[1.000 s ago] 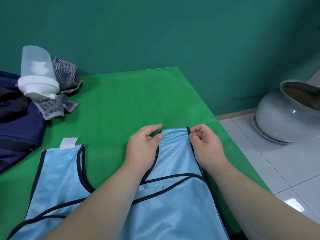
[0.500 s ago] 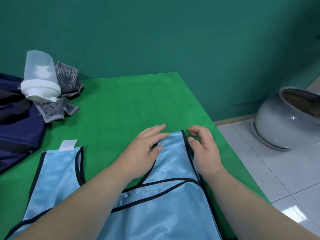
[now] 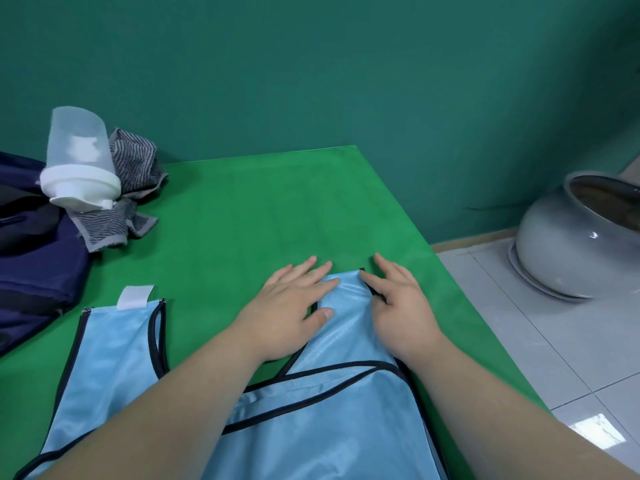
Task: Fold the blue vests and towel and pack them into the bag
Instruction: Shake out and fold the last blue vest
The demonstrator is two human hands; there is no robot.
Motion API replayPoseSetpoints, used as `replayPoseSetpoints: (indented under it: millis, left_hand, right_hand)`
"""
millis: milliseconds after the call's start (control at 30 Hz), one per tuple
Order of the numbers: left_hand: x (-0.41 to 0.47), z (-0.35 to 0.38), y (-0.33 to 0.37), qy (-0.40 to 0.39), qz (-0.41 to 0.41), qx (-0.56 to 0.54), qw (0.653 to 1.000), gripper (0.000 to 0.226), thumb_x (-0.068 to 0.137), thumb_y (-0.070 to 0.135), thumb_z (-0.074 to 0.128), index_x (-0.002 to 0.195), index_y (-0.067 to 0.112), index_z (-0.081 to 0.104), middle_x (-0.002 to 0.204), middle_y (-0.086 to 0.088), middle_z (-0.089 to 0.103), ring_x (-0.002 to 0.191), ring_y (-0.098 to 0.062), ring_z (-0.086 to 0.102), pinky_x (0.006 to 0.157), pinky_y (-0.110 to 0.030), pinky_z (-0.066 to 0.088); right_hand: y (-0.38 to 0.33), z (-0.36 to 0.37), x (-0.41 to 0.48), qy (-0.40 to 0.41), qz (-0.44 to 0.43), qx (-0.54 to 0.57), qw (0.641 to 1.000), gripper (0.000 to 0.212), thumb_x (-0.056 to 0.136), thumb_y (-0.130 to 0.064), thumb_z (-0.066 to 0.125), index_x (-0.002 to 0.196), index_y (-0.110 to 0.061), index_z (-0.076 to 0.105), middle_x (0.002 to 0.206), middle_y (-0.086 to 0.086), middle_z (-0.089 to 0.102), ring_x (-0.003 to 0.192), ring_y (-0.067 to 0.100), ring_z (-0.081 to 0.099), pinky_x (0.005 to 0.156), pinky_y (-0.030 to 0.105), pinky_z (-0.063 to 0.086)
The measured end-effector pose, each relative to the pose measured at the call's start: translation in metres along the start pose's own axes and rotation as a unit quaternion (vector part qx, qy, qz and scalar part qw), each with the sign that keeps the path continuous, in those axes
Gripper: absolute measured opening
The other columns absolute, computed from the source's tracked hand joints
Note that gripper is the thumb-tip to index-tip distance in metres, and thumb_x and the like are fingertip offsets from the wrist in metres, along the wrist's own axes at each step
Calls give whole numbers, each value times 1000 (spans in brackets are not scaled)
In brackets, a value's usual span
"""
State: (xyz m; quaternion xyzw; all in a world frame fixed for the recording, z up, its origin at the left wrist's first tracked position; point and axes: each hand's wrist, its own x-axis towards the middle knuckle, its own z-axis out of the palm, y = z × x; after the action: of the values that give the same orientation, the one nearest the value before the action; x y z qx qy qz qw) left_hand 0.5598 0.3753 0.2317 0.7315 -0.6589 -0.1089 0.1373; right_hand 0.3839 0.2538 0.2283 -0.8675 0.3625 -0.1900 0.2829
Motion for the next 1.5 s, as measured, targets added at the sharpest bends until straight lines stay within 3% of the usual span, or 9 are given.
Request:
replayPoseSetpoints:
  millis: [167, 433, 567, 667, 867, 1033, 1267, 1400, 1500]
  left_hand:
    - [-1, -1, 2, 12, -18, -10, 1000, 58, 101, 53, 40, 155, 38, 24, 163, 19, 6, 149, 0, -7, 120, -26, -8]
    - [4, 4, -2, -14, -25, -2, 1000, 60, 102, 53, 37, 156, 38, 18, 162, 20, 0, 150, -4, -9, 122, -30, -8]
    - [-1, -13, -4, -37, -58, -167, 983, 51, 104, 41, 44, 152, 38, 30, 164, 14, 8, 151, -5, -1, 125, -38, 2]
    - [-33, -50, 5, -8, -92, -222, 971, 44, 102, 31, 52, 146, 33, 45, 159, 13, 28, 146, -1, 19, 119, -23, 11]
    - [-146, -79, -8, 28, -180, -97, 978, 39, 96, 33, 61, 135, 32, 56, 126, 23, 46, 120, 1, 43, 102, -16, 30]
    - [-223, -74, -27, -2, -260, 25, 965, 49, 94, 46, 57, 140, 33, 50, 130, 17, 47, 129, -11, 38, 106, -27, 32]
    - [-259, -72, -35, -30, -312, 90, 945, 49, 96, 48, 52, 143, 37, 44, 135, 13, 48, 128, -14, 43, 102, -34, 37]
    - [-259, -69, -33, -8, -319, 88, 944, 37, 96, 44, 55, 132, 38, 53, 123, 15, 56, 119, -14, 48, 94, -34, 35]
    - [-260, -70, -30, 26, -328, 47, 943, 13, 96, 38, 58, 108, 42, 60, 102, 16, 53, 108, -14, 49, 86, -31, 33]
  right_hand:
    - [2, 0, 2, -10, -4, -22, 1000, 55, 93, 5, 40, 140, -17, 57, 162, 3, 29, 151, 17, 16, 117, 19, 8]
    - [6, 2, 4, -13, 5, -13, 1000, 55, 94, 5, 40, 141, -17, 55, 158, -2, 35, 149, 14, 20, 115, 16, 8]
    - [-2, -10, 3, -73, 47, 74, 994, 46, 100, -5, 46, 141, -25, 55, 157, -6, 36, 148, 12, 22, 117, 20, 10]
    - [-18, -40, -4, -130, 99, 134, 977, 45, 102, -16, 50, 143, -34, 52, 162, -9, 24, 150, 14, 19, 123, 32, 13]
    - [-45, -50, -44, -92, 23, 6, 995, 39, 94, -23, 63, 133, -29, 60, 142, -6, 45, 136, 12, 29, 119, 33, 22]
    - [-59, -42, -83, -178, 10, -105, 978, 42, 91, -25, 60, 133, -24, 60, 126, -3, 55, 124, 18, 45, 109, 31, 36]
    - [-61, -36, -94, -176, 52, -197, 963, 39, 91, -29, 59, 130, -26, 57, 125, 1, 54, 115, 23, 53, 101, 38, 45]
    - [-58, -35, -91, -169, 70, -176, 967, 18, 91, -33, 65, 105, -23, 58, 110, 2, 53, 94, 20, 56, 87, 34, 49]
    - [-61, -38, -89, -178, 57, -177, 966, 12, 91, -30, 65, 89, -25, 54, 101, -2, 47, 81, 17, 56, 75, 31, 46]
